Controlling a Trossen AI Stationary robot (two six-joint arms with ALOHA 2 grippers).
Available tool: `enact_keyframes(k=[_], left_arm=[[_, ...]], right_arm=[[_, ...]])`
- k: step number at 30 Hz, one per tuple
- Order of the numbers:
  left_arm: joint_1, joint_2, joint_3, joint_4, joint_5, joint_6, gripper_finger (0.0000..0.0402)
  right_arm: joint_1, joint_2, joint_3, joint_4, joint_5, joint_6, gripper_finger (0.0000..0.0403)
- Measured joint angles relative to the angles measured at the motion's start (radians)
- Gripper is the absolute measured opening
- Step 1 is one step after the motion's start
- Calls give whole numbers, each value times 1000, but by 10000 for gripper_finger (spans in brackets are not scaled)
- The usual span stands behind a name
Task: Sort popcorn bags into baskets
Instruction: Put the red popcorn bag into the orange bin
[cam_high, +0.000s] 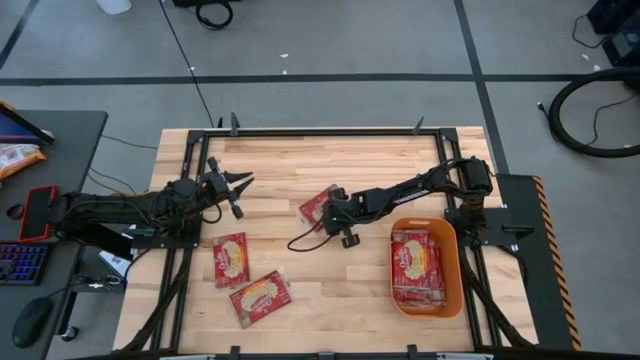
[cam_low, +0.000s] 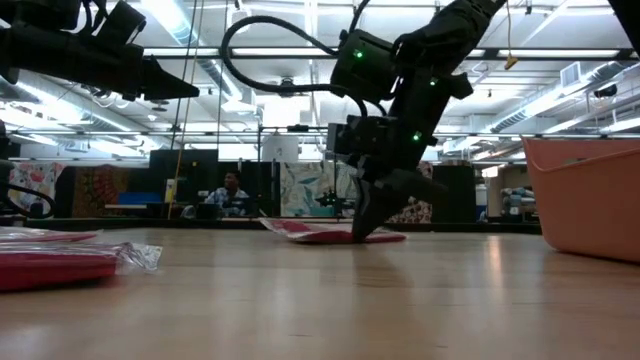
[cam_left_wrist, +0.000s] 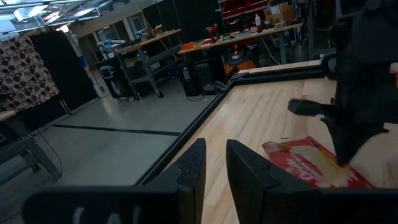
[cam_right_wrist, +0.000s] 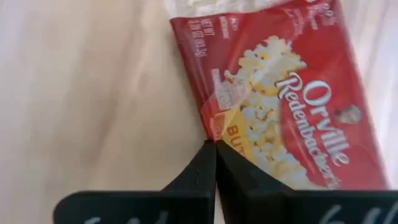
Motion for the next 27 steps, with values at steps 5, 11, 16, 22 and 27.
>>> enact_keyframes(k=[5,11,16,22,27], left_arm=[[0,0,0,-1,0,0,68],[0,0,0,-3,0,0,68],[0,0,0,-3,0,0,68],[0,0,0,-1,0,-6,68],[0,0,0,0,0,-14,68]], right_arm=[[12,-77,-1,-25,89,23,6],[28,-193,0,-57,147,101,4],[45,-253,1,-99,178,170,3],[65,-257,1,-97,126,225,9],[72,-150,2,-68,120,224,64]])
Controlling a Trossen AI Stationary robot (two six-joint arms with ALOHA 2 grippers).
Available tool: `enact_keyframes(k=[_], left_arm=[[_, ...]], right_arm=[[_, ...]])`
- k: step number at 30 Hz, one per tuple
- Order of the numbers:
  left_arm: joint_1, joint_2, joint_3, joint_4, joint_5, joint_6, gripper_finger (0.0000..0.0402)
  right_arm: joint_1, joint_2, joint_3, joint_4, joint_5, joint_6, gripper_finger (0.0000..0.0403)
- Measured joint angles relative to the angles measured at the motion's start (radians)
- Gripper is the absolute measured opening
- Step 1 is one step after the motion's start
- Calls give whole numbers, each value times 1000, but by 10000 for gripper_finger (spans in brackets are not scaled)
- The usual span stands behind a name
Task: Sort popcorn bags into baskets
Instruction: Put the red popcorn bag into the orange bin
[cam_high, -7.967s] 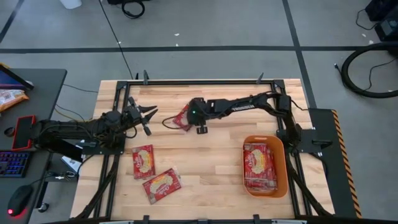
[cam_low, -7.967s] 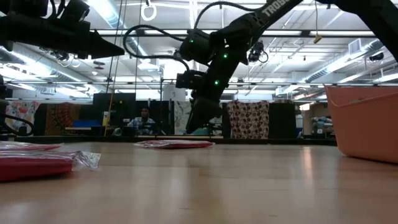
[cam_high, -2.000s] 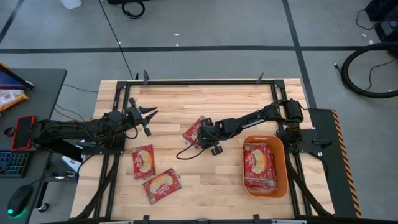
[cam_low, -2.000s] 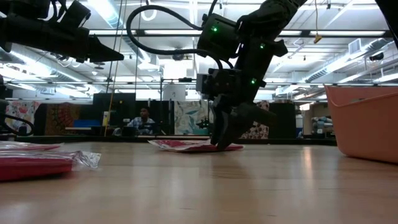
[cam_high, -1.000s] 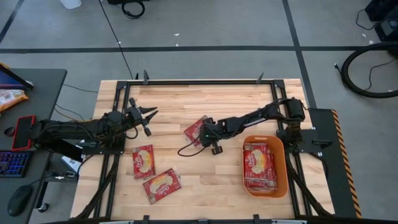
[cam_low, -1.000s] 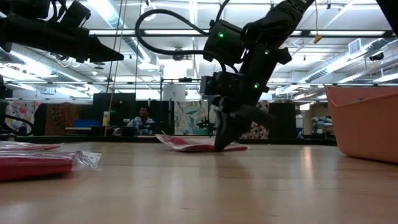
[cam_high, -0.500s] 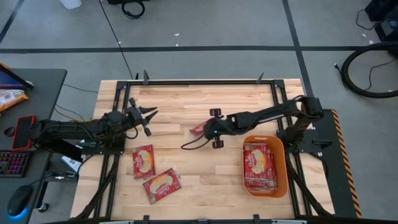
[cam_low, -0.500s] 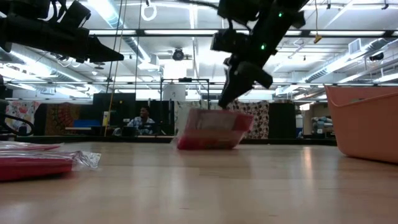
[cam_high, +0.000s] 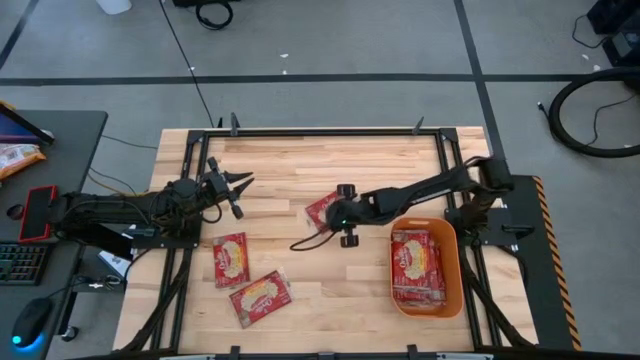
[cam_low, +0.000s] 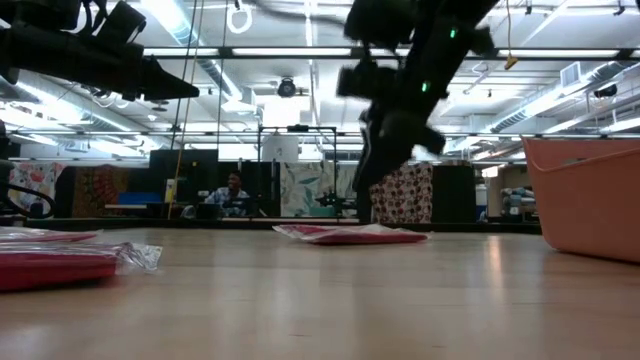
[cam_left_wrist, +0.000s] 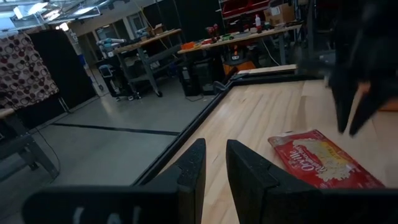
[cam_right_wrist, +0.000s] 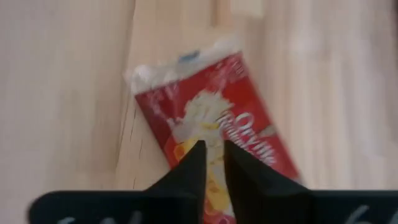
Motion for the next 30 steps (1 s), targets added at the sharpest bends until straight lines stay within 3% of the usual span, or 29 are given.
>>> enact_keyframes(k=[9,17,23,30], left_arm=[[0,0,0,2,0,-11,68],[0,0,0,2,0,-11,68],[0,0,0,-1,0,-11,68],[0,0,0,-2,0,-10,68]], right_arm=[[-5,126,0,149,-97,-4,171],[-29,146,1,195,-129,-5,218],[-56,200,5,205,-175,8,200],[-56,213,5,213,-177,-3,90]])
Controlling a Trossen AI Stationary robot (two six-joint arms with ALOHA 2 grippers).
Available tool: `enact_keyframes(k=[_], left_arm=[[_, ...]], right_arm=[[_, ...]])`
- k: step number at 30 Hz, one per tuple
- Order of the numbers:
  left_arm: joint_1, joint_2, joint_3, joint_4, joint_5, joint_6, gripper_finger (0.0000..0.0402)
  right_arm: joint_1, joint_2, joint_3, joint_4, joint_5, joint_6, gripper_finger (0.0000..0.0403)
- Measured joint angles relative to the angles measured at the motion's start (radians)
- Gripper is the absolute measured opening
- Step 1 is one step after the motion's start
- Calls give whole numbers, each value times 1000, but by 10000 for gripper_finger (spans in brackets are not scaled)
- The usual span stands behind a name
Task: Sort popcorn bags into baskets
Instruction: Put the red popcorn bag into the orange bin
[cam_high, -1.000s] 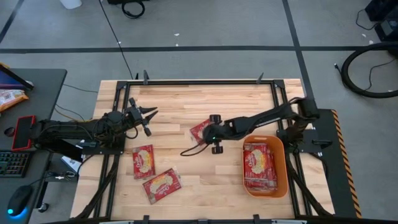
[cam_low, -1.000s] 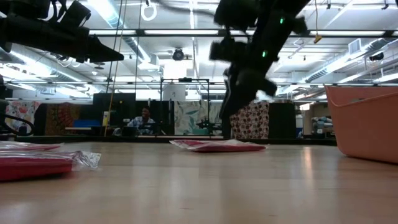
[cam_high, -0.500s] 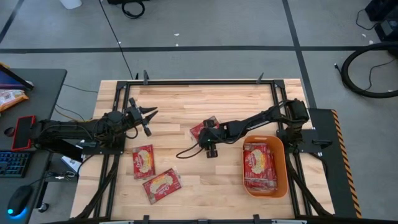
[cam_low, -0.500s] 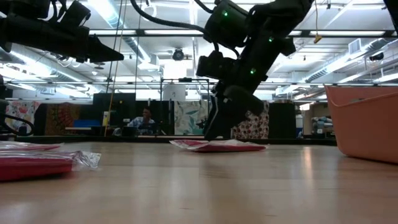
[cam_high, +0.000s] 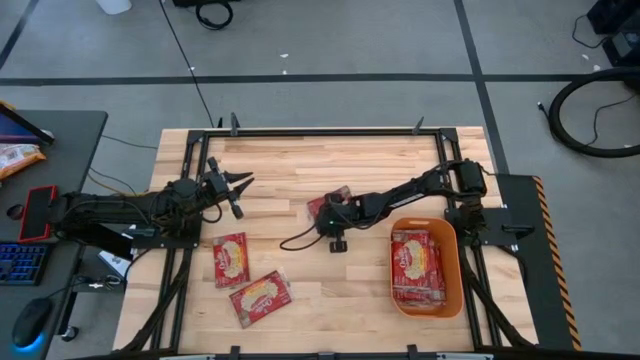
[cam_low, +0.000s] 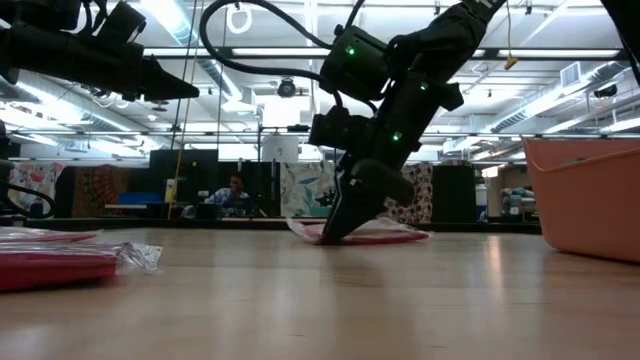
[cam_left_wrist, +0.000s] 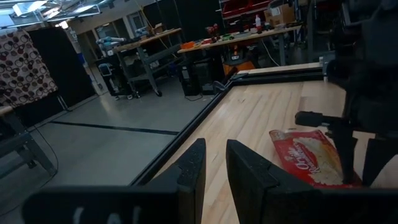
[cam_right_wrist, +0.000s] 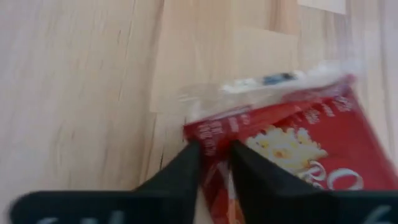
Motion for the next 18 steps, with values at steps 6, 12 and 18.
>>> enact_keyframes(k=[6,12,18], left_arm=[[0,0,0,-3,0,0,68],[0,0,0,-6,0,0,68],[0,0,0,-6,0,0,68]], right_arm=[[0,-1,-2,10,-4,0,9],[11,-47,-9,-25,46,-4,5],[26,-154,-6,-47,112,-16,4]])
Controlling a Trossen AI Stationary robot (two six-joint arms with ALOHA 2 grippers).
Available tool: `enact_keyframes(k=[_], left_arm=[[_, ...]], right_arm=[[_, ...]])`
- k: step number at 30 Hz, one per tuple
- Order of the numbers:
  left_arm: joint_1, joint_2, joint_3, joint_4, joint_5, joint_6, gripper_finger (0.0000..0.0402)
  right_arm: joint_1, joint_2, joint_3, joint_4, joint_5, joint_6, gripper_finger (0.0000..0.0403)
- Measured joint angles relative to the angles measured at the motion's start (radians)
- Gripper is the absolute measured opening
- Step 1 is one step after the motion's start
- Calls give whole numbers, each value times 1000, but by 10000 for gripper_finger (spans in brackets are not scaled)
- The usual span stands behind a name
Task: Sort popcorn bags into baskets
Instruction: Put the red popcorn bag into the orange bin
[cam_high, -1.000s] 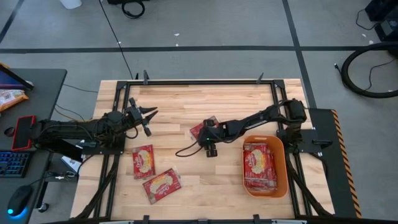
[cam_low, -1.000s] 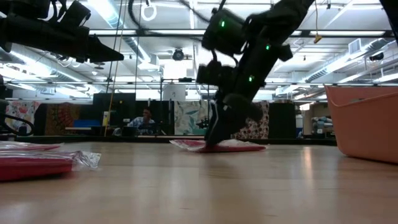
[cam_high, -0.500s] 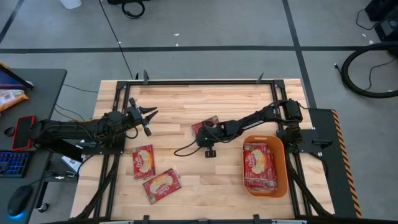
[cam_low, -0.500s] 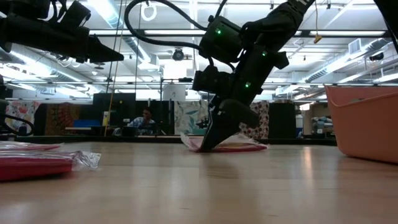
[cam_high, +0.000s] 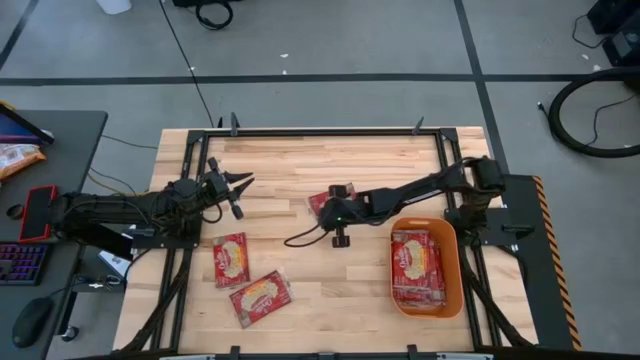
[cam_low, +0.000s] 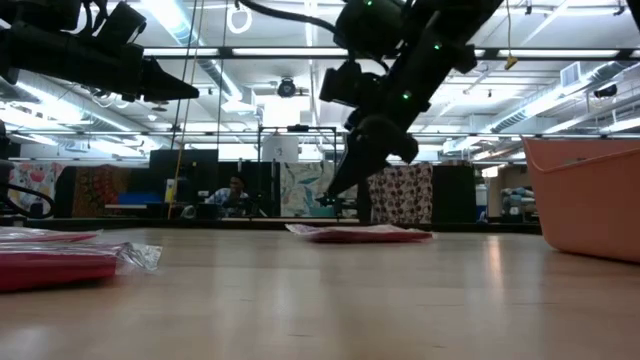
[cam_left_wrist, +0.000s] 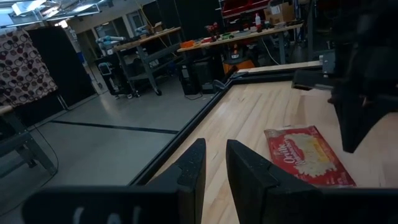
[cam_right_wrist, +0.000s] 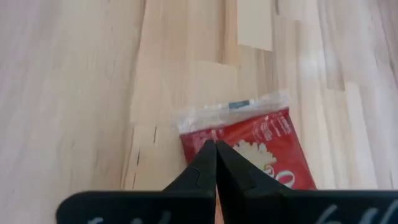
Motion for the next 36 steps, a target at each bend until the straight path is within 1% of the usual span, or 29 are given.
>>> enact_keyframes(k=[5,9,12,16,21,26,31,34,36], left_arm=[[0,0,0,0,0,0,68],[0,0,0,0,0,0,68],[0,0,0,2,0,0,68],[0,0,0,1,0,-1,68],[0,0,0,1,0,-1,68],[0,0,0,1,3,-1,68],[0,2,0,1,3,-1,68],[0,2,0,-1,3,-2,68],[0,2,0,-3,3,-1,68]], right_arm=[[7,-18,0,17,26,29,14],[39,24,0,77,37,41,44],[69,62,0,159,77,41,78],[84,99,0,234,117,43,136],[65,117,0,223,155,118,212],[37,117,1,229,156,162,265],[20,193,0,246,151,195,287],[19,222,4,271,173,179,286],[19,236,7,277,175,182,278]])
